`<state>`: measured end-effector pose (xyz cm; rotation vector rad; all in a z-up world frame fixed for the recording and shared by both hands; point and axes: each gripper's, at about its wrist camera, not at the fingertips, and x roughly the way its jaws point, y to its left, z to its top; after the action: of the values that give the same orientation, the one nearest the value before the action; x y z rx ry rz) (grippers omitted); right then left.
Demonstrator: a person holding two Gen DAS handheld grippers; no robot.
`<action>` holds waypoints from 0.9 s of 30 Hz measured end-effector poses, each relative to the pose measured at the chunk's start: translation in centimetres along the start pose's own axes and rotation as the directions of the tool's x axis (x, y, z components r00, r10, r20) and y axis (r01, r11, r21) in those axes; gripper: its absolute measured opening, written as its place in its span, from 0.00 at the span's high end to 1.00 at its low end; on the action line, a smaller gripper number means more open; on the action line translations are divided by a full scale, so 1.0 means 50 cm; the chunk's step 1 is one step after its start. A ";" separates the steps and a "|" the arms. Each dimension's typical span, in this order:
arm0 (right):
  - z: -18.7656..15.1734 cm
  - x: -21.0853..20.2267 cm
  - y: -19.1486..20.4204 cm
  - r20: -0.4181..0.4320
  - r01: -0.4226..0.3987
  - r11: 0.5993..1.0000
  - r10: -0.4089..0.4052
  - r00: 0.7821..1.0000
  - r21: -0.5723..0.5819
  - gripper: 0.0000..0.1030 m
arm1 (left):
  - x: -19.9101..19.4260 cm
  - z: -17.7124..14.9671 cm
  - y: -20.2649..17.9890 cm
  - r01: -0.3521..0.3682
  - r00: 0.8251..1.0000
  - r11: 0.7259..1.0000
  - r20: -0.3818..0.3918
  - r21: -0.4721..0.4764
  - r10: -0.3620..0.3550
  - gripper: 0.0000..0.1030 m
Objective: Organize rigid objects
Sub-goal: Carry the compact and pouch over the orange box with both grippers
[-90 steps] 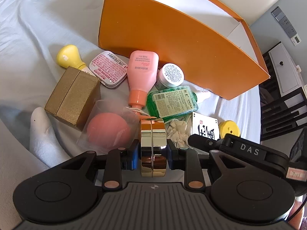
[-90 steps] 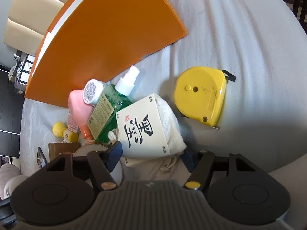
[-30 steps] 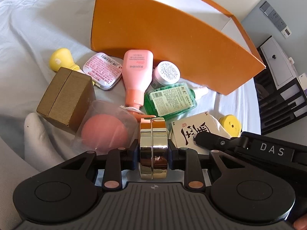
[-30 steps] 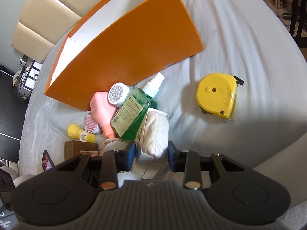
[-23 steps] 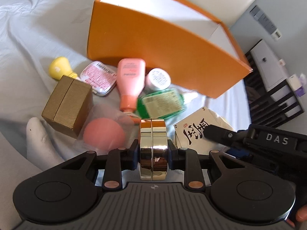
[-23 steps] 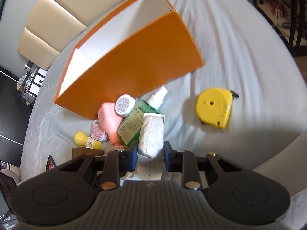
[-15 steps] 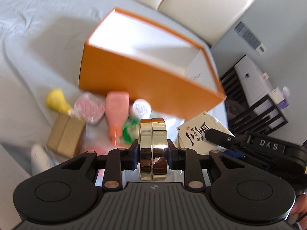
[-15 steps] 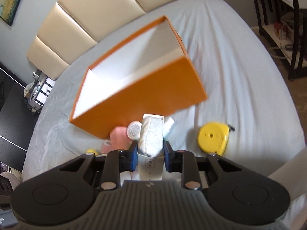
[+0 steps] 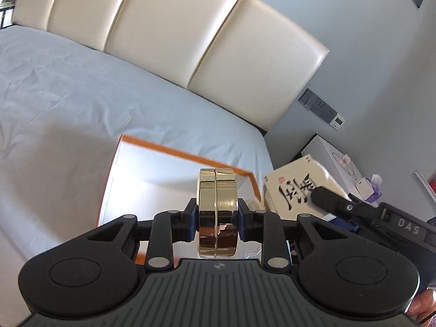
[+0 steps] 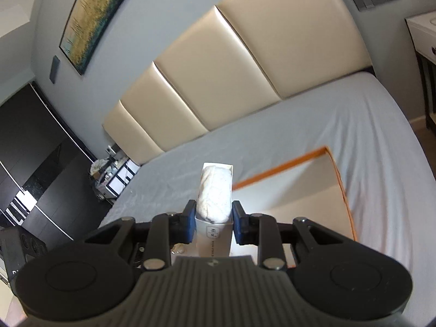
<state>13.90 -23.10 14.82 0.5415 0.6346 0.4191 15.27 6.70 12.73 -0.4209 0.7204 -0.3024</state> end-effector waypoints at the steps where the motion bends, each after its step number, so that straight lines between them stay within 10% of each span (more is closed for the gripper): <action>1: 0.011 0.010 0.003 0.018 0.002 1.000 -0.002 1.000 -0.006 0.75 | 0.026 0.010 0.006 0.006 1.000 1.000 -0.026 -0.003 -0.006 0.70; 11: -0.026 0.181 -0.095 -0.117 0.169 0.985 -0.163 0.980 0.040 0.75 | 0.287 -0.041 0.109 -0.106 0.924 0.994 -0.373 -0.021 0.091 0.70; 27: -0.093 0.258 -0.170 -0.244 0.243 0.966 -0.217 0.945 0.083 0.75 | 0.384 -0.075 0.094 -0.215 0.831 0.959 -0.482 0.182 0.278 0.69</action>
<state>21.99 -21.45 0.96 0.5212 0.9427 0.2275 26.97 2.02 -2.96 -0.1223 1.2542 -0.2082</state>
